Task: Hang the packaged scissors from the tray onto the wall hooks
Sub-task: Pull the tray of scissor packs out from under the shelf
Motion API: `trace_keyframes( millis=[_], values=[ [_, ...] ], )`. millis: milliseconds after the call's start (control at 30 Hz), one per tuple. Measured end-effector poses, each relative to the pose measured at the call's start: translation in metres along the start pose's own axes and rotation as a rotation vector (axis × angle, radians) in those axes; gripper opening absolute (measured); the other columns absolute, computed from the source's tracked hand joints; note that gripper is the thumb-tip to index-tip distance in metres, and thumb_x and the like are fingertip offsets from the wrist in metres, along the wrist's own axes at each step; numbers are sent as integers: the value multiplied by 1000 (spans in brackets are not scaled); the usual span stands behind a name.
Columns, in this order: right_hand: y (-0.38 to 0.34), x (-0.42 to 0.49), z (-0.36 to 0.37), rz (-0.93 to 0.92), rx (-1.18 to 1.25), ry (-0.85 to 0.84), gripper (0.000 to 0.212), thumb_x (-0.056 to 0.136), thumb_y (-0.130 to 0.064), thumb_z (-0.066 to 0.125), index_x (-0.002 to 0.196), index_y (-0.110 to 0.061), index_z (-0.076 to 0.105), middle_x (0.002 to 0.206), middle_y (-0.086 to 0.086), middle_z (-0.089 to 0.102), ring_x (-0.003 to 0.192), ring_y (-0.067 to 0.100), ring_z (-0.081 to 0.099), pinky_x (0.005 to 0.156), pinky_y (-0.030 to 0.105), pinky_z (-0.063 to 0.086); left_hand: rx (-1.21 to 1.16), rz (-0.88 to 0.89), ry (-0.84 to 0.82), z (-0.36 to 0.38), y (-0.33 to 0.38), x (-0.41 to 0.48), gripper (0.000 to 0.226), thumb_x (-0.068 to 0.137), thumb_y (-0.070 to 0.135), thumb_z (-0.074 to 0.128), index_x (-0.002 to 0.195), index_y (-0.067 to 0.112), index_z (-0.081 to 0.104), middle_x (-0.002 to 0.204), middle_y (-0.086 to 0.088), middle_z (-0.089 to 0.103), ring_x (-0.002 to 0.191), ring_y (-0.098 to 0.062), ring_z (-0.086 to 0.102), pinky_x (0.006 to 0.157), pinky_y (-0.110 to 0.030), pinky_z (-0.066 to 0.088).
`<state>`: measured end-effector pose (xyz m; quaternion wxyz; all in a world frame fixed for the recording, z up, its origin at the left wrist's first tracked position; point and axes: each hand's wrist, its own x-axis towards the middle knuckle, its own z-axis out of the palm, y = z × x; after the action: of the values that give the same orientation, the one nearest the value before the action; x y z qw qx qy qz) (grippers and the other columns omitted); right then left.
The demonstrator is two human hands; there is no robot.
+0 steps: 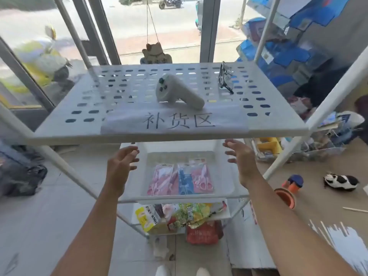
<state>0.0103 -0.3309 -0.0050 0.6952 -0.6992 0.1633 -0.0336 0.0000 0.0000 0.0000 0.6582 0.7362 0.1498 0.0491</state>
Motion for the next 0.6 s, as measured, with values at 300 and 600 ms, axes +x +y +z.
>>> trace_keyframes(
  millis=[300,600],
  values=[
    [36,42,6,136,-144,128,40,99,-16,51,138,-11,56,128,8,61,112,26,56,83,31,41,289,-98,61,-6,-24,44,30,96,13,58,125,15,63,121,-9,61,104,-27,58,88,-37,46],
    [45,49,1,334,-260,52,35,103,-9,43,132,-24,57,94,3,61,65,12,50,46,19,37,241,-326,-55,-13,-35,68,48,97,-1,49,143,12,47,124,-18,59,84,-29,59,56,-32,46]
  ],
)
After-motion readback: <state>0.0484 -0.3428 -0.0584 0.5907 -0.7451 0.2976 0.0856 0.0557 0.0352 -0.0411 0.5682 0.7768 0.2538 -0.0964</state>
